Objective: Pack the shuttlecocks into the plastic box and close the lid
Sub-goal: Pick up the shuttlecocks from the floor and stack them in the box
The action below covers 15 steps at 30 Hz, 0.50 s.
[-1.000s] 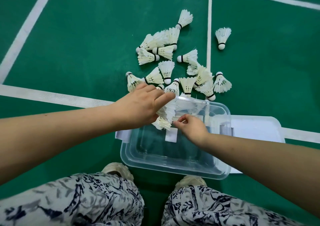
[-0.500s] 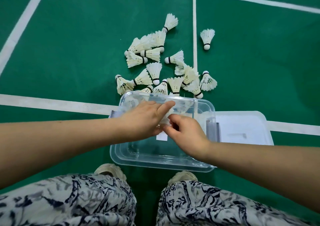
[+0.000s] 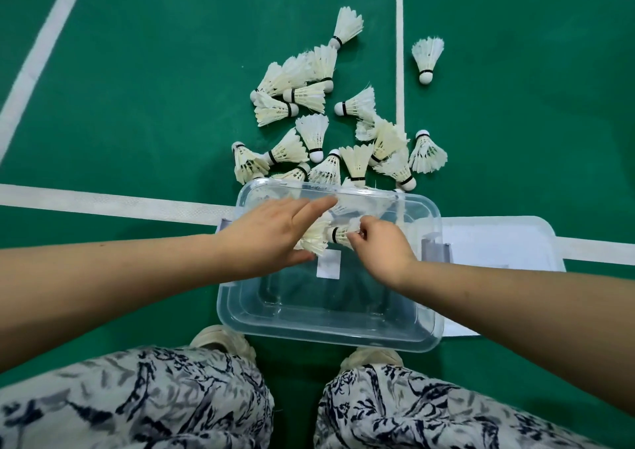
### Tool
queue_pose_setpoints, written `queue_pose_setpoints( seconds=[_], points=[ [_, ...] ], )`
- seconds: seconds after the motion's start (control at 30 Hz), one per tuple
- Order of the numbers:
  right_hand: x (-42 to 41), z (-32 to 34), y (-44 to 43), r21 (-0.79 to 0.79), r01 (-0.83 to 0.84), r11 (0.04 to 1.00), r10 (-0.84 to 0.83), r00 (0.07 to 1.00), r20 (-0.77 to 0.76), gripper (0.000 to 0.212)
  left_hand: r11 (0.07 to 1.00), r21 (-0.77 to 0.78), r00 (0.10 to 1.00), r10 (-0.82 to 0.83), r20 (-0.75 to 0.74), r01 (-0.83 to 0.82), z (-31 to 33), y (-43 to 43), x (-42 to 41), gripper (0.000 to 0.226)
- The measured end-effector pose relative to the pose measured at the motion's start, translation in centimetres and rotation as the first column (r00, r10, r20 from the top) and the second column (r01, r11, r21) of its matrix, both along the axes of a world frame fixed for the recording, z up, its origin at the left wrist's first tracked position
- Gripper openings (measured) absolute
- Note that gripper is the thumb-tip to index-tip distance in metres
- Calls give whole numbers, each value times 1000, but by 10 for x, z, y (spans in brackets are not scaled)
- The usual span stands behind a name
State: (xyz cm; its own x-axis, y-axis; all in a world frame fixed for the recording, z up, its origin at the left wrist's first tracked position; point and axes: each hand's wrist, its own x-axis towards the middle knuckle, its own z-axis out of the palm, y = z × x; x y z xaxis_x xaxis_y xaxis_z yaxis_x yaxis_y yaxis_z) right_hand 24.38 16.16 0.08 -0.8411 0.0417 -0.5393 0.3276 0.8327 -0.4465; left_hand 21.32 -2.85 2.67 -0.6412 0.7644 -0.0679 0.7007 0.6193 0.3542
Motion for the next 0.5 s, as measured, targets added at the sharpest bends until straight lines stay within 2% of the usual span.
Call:
queue_pose_setpoints(
  seconds=[0.23,0.33,0.5],
  points=[
    [-10,-28,-17,-82,38,996,-26,988,149,26,999,53,999,-6,-44,8,-5,-7,-5,83],
    [-13,-37,-19,-112,73,991,-51,981,186,27,998,59,1000,19,5,-19,-4,-7,-7,78],
    [-22,-32,-19,-63,35,997,-18,967,252,32,999,45,999,-27,-41,28,-3,-9,-7,79]
  ],
)
